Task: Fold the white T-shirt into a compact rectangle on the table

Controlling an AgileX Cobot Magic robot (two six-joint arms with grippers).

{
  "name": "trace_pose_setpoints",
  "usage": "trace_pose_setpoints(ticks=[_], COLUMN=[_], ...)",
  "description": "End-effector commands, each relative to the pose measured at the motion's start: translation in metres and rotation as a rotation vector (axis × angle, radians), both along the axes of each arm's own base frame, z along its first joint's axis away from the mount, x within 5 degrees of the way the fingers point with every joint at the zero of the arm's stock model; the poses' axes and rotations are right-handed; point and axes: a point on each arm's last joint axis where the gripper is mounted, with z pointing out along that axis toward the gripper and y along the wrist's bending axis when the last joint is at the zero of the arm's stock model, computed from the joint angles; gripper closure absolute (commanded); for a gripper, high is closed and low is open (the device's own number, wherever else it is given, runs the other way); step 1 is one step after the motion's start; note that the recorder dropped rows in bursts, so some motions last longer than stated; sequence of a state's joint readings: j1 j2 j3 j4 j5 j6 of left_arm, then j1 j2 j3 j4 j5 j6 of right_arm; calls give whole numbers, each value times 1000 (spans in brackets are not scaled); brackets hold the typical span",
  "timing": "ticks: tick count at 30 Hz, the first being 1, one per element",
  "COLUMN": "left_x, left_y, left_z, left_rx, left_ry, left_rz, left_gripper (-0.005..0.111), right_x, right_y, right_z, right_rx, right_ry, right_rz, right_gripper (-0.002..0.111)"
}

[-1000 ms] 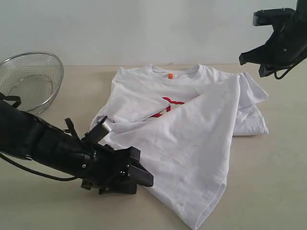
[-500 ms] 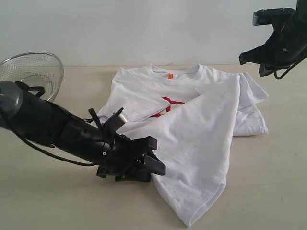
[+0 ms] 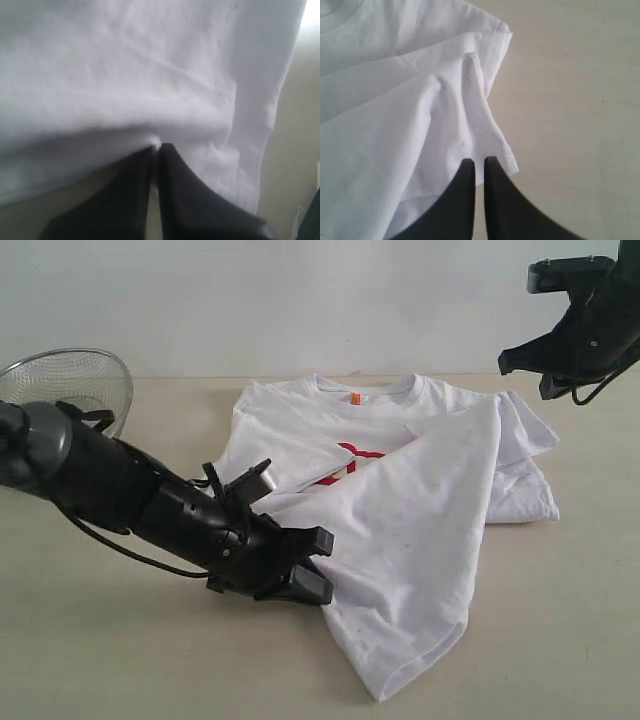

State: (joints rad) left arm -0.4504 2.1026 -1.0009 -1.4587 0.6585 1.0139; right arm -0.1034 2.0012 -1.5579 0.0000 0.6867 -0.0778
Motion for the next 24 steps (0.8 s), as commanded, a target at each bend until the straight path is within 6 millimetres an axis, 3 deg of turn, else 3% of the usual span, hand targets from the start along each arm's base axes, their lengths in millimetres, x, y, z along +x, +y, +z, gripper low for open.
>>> trace_pose_setpoints(ticks=[1, 5, 8, 12, 15, 24], left_x=[11, 23, 36, 69, 87, 59], left_y=[-2, -1, 15, 48, 62, 49], left_z=[25, 75, 88, 102, 120, 116], left_rx=[4, 4, 110, 177, 164, 35], left_ry=[-124, -321, -445, -546, -606, -413], left_rz=[-26, -4, 85, 220, 250, -72], left_gripper=[102, 102, 102, 102, 102, 102], right_x=[-1, -1, -1, -2, -3, -5], right_y=[-3, -3, -3, -3, -3, -3], right_z=[8, 8, 8, 8, 7, 6], right_rx=[-16, -16, -16, -15, -13, -30], right_ry=[-21, -21, -19, -15, 6, 31], right_rz=[5, 5, 5, 5, 4, 36], right_gripper=[107, 107, 107, 107, 107, 107])
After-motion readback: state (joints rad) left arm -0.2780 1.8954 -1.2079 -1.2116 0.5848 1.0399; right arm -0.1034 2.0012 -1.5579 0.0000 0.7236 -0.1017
